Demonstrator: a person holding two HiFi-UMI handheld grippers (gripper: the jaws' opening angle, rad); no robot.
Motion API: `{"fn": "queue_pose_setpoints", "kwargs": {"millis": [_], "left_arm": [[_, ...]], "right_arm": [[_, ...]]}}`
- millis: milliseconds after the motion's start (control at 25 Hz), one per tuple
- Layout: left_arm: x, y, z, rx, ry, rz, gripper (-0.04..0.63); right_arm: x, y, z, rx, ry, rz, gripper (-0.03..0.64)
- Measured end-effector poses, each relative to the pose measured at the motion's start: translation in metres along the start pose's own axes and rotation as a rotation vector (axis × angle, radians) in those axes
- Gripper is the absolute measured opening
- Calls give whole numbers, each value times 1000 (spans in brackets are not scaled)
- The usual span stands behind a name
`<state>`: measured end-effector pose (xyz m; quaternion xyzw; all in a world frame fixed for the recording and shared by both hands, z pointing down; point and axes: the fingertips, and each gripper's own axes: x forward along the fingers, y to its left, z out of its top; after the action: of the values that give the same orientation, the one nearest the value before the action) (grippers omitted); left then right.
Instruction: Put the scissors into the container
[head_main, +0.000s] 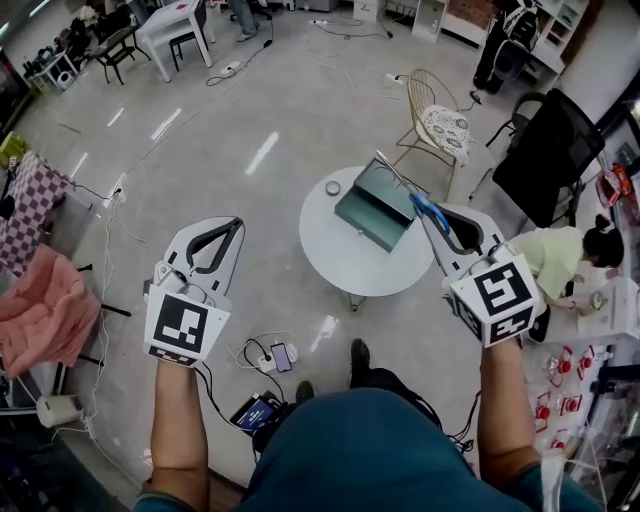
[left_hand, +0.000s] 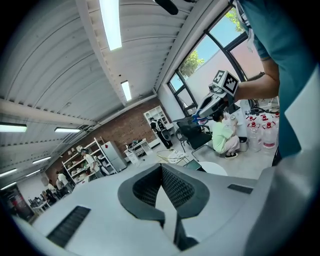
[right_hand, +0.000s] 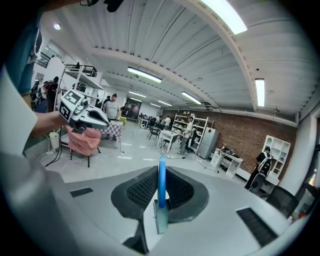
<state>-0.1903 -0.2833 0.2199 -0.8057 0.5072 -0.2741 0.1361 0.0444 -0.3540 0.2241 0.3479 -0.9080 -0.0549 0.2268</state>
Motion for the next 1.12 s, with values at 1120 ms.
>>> {"fn": "queue_pose_setpoints", "kwargs": {"millis": [1120], "left_arm": [[146,-11,-48,-71,111,-31,17]], "right_arm": [[137,-88,-92,30,89,97,54]]}}
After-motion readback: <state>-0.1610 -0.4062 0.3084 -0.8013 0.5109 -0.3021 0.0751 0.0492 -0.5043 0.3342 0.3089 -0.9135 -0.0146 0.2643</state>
